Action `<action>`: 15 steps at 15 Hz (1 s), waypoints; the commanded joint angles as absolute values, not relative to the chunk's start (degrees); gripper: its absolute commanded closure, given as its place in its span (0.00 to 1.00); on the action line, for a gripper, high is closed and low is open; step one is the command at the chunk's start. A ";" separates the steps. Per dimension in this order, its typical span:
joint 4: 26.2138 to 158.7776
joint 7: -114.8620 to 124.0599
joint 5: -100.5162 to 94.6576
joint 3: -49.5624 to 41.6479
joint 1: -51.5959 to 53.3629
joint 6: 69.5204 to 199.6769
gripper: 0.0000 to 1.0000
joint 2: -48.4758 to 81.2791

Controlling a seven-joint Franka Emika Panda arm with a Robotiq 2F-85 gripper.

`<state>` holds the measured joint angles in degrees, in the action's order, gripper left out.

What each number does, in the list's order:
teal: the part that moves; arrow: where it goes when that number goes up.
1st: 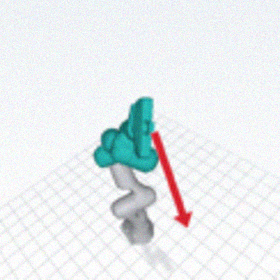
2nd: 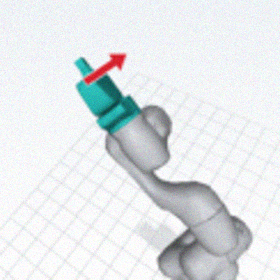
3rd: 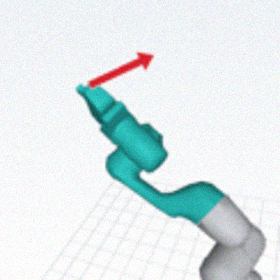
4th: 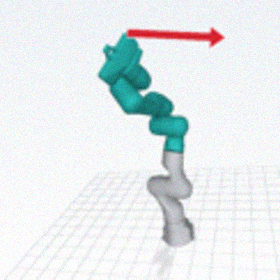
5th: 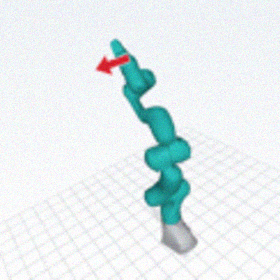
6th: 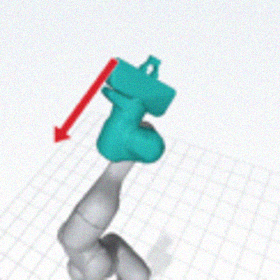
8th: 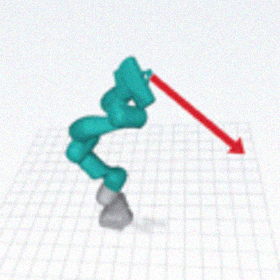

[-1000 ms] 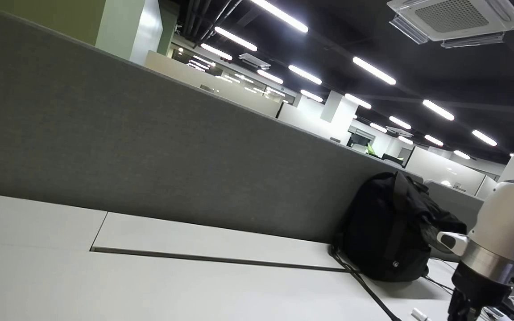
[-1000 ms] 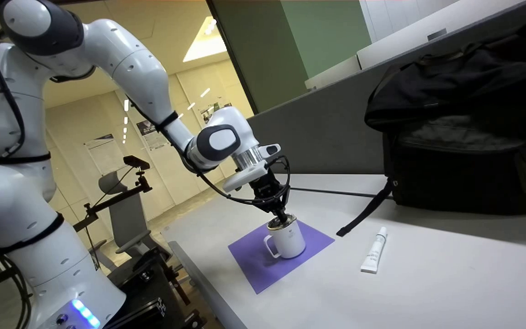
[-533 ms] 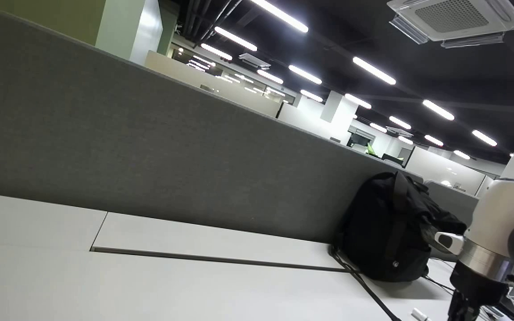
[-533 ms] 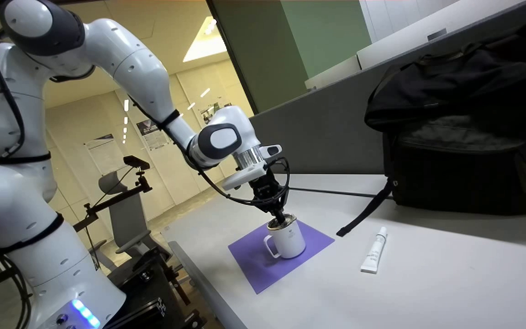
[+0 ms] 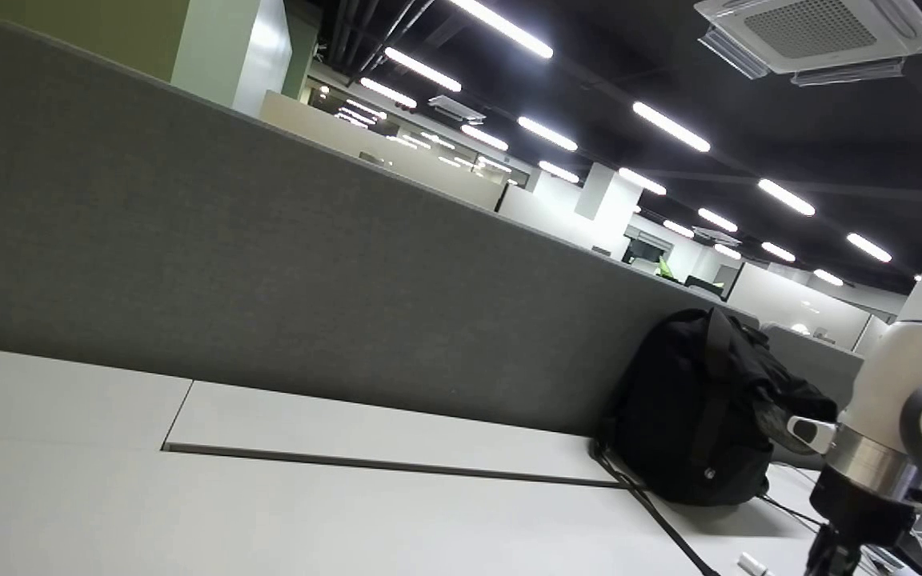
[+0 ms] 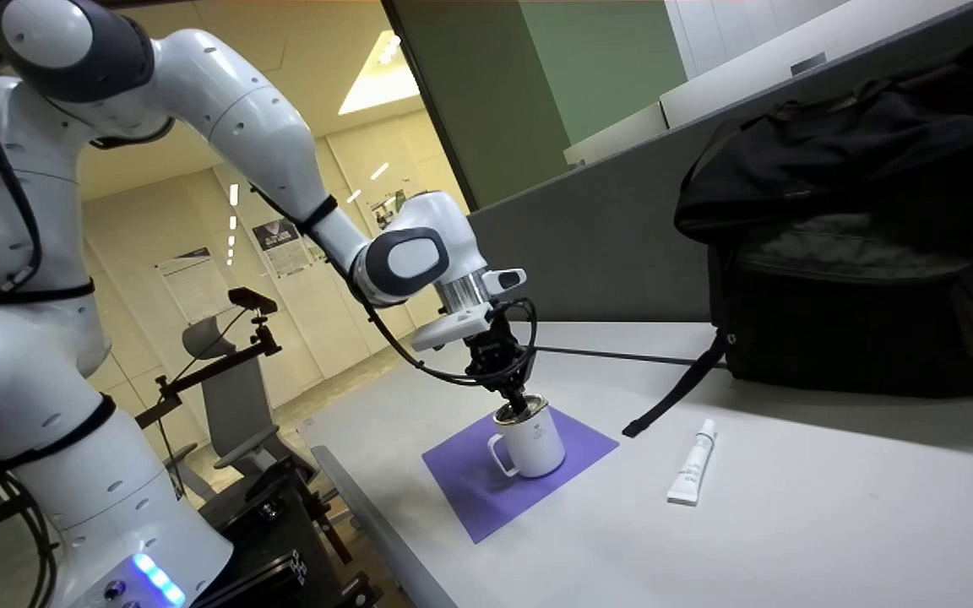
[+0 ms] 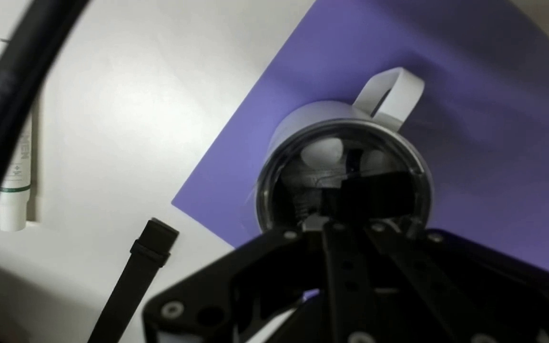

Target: Open the to small opening on the white cup.

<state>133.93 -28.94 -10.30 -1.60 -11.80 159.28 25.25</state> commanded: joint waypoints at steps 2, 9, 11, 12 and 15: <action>130.83 -31.29 -4.45 3.04 -15.94 156.17 1.00 28.83; 131.54 -32.47 -3.36 4.15 -15.54 153.53 1.00 23.37; 131.47 -32.82 -3.19 4.79 -15.32 152.40 1.00 21.86; 131.35 -33.54 -2.63 5.42 -15.53 151.26 1.00 20.98; 130.32 -35.15 -1.64 5.60 -14.75 147.73 1.00 19.16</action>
<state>131.37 -33.43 -3.09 5.45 -15.31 152.15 21.77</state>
